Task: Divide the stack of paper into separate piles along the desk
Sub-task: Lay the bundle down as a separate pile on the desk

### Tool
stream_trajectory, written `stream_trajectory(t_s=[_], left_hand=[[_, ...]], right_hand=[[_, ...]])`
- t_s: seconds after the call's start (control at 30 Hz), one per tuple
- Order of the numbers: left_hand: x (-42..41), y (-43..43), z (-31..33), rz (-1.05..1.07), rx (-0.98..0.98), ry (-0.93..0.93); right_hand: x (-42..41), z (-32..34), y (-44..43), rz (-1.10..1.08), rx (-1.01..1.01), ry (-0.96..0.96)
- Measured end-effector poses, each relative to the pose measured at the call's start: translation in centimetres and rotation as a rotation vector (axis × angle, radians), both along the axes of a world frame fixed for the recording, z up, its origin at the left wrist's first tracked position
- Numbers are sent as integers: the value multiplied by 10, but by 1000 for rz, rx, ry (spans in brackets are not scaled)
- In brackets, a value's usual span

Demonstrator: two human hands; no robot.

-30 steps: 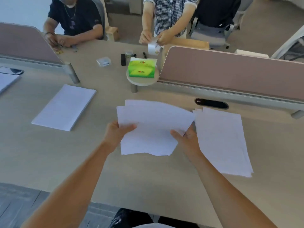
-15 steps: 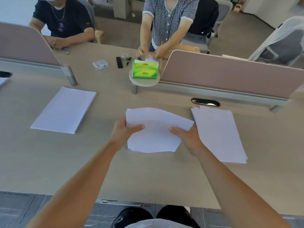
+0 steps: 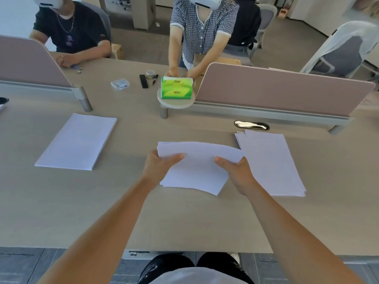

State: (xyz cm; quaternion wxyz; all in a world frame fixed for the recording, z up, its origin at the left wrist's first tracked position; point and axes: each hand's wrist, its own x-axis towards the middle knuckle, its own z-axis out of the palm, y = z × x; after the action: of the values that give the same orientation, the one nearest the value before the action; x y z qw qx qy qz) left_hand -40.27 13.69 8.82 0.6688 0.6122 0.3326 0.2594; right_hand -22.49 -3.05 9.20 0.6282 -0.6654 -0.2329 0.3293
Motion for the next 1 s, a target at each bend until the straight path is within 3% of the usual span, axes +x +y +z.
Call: stream_trajectory(t_s=[0.13, 0.3, 0.43, 0.57, 0.7, 0.83, 1.0], left_hand=[[6, 1, 3, 16, -10, -33], [5, -1, -8, -97, 20, 46], [20, -12, -8, 20, -46, 10], [23, -11, -10, -20, -38, -43], [25, -12, -27, -146, -70, 87], [41, -20, -35, -39, -196, 104], [42, -18, -34, 5, -164, 81]], right_hand=[[5, 7, -2, -14, 52, -9], [11, -4, -10, 9, -22, 0], [10, -2, -9, -45, 15, 37], [22, 4, -13, -77, 32, 34], [27, -13, -23, -81, -14, 77], [19, -25, -18, -121, 24, 167], [30, -17, -16, -135, 10, 126]])
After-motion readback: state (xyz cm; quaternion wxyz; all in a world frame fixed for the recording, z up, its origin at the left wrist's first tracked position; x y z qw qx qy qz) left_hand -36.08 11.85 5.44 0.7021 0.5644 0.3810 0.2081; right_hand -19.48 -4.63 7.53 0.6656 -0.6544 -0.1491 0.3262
